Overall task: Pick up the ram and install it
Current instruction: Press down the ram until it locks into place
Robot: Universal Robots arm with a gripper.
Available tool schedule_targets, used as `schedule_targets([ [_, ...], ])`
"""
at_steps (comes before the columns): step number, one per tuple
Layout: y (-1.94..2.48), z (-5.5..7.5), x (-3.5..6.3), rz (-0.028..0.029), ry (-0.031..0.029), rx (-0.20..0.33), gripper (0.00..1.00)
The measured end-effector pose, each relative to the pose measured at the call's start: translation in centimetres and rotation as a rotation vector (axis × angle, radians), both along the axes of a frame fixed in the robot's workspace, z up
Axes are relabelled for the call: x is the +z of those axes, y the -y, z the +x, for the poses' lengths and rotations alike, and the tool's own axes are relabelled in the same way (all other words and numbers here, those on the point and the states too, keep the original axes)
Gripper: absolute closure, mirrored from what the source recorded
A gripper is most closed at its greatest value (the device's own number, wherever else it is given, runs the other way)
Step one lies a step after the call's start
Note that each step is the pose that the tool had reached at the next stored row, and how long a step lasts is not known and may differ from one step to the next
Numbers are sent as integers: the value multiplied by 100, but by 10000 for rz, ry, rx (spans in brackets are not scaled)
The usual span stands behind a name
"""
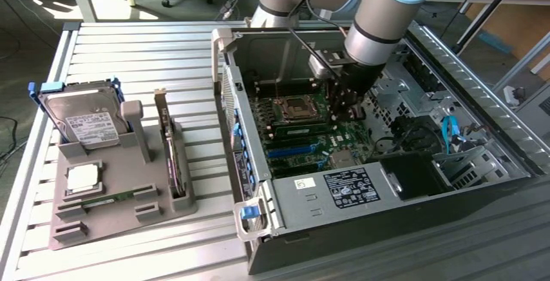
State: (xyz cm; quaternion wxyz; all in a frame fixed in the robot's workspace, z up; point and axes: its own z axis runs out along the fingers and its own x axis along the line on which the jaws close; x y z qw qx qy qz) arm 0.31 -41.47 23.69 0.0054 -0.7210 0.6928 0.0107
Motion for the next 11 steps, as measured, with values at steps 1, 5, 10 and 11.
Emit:
schedule_targets([
  [1, 0, -81, 0, -2, 3, 0, 89],
  [5, -2, -260, -7, 3, 15, -1, 89],
  [10, -5, -435, -9, 1, 18, 0, 89],
  [11, -5, -459, -9, 1, 18, -1, 89],
])
